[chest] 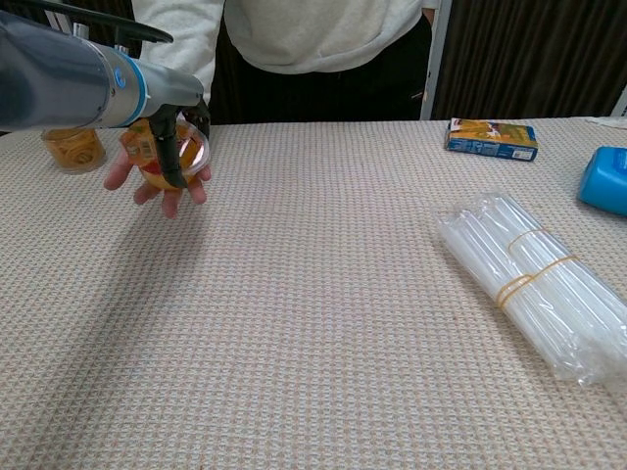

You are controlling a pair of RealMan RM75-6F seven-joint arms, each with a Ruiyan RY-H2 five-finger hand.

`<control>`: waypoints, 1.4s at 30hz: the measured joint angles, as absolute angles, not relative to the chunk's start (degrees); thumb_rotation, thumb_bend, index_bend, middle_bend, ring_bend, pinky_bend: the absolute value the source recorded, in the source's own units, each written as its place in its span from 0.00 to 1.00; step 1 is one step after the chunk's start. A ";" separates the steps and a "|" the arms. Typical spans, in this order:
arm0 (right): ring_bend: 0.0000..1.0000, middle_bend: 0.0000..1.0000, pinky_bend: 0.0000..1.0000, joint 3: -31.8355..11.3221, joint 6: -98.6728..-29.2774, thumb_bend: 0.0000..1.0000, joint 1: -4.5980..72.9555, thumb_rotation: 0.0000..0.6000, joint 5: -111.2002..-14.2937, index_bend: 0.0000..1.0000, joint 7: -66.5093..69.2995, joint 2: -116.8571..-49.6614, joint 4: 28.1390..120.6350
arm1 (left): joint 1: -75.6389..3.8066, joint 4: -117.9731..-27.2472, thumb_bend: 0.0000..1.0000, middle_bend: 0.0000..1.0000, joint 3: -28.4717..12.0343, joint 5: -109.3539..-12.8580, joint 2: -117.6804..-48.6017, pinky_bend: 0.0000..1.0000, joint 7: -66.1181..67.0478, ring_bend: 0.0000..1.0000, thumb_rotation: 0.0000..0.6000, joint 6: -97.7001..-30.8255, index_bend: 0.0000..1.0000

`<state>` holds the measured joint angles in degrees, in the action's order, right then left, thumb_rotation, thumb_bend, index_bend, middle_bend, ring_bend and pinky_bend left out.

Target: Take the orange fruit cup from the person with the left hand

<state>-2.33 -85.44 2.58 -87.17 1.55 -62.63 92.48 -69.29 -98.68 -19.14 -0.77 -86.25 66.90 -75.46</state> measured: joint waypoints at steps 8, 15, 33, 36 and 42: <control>0.00 0.00 0.00 -2.40 -85.44 0.11 2.53 1.00 -86.97 0.11 1.40 -62.68 92.55 | -66.88 -99.07 0.55 0.59 -18.07 -12.45 -87.56 0.56 58.82 0.52 1.00 -77.28 0.81; 0.00 0.00 0.00 -2.44 -85.45 0.11 2.52 1.00 -86.90 0.11 1.06 -62.72 92.60 | -64.52 -104.82 0.55 0.59 -18.03 -18.03 -84.93 0.56 54.76 0.52 1.00 -78.51 0.81; 0.00 0.00 0.00 -2.62 -85.44 0.11 2.37 1.00 -86.25 0.11 -0.37 -62.82 93.22 | -44.09 -124.36 0.55 0.58 0.53 -52.95 -67.69 0.54 37.81 0.52 1.00 -80.39 0.82; 0.00 0.00 0.00 -2.64 -85.47 0.11 2.34 1.00 -86.21 0.11 -0.60 -62.85 93.39 | -39.27 -122.29 0.55 0.57 5.96 -60.21 -67.33 0.53 33.71 0.50 1.00 -80.03 0.81; 0.00 0.00 0.00 -2.73 -85.40 0.11 2.36 1.00 -86.04 0.11 -0.73 -62.90 93.46 | -34.63 -112.41 0.55 0.46 8.92 -64.12 -71.13 0.48 29.09 0.43 1.00 -76.79 0.74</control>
